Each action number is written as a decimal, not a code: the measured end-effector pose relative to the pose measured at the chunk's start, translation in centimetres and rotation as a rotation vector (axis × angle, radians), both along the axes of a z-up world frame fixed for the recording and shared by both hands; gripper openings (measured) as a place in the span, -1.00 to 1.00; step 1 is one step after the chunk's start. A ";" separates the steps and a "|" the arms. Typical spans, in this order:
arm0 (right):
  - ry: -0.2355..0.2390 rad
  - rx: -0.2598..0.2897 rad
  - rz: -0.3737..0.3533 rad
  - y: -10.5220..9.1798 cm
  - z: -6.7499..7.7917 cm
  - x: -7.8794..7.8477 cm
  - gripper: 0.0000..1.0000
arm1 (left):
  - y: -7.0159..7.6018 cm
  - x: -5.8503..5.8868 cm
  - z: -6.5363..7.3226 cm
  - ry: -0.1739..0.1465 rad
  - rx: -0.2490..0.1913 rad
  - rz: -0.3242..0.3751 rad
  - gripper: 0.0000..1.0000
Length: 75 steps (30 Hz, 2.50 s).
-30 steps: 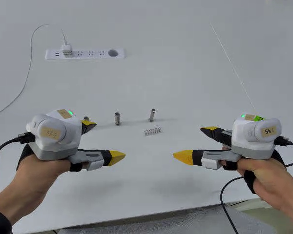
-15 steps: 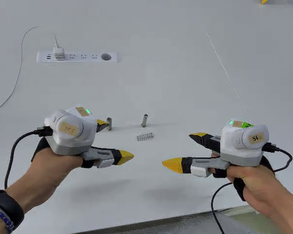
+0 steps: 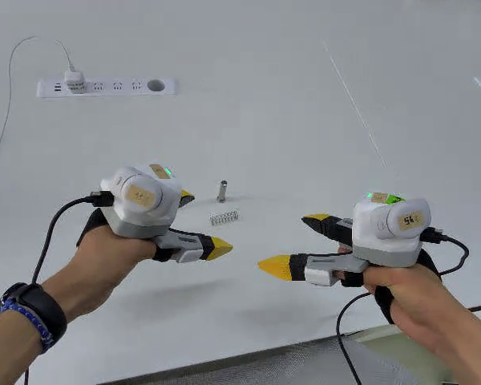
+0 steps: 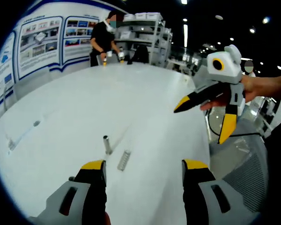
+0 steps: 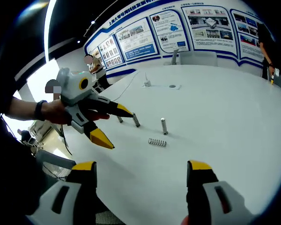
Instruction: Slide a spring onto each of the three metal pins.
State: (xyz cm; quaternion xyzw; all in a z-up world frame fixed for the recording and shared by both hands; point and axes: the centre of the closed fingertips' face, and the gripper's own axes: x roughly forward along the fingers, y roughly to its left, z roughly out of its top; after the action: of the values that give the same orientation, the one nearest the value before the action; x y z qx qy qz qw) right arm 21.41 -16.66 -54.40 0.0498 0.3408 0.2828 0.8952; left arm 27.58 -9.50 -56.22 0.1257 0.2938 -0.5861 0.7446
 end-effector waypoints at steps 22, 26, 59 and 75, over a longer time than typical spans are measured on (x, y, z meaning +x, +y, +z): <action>0.018 0.022 -0.028 -0.3 -0.8 -1.0 0.59 | -2.2 1.0 -4.9 0.067 0.051 0.033 0.26; 0.022 0.019 -0.030 -0.3 -0.8 -1.1 0.59 | -2.2 1.1 -5.7 0.081 0.063 0.040 0.27; 0.040 0.016 0.003 0.6 -1.5 -1.6 0.63 | -2.3 3.1 -8.2 0.053 0.141 0.091 -0.30; 0.049 0.025 0.002 0.8 -1.7 -1.8 0.62 | -2.1 4.5 -8.4 -0.051 0.207 0.061 -0.66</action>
State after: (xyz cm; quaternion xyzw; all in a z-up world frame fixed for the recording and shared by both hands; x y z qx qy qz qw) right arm 19.59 -15.81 -56.09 0.0676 0.3593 0.2866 0.8856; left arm 32.06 -11.63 -64.67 0.2078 0.3372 -0.5265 0.7523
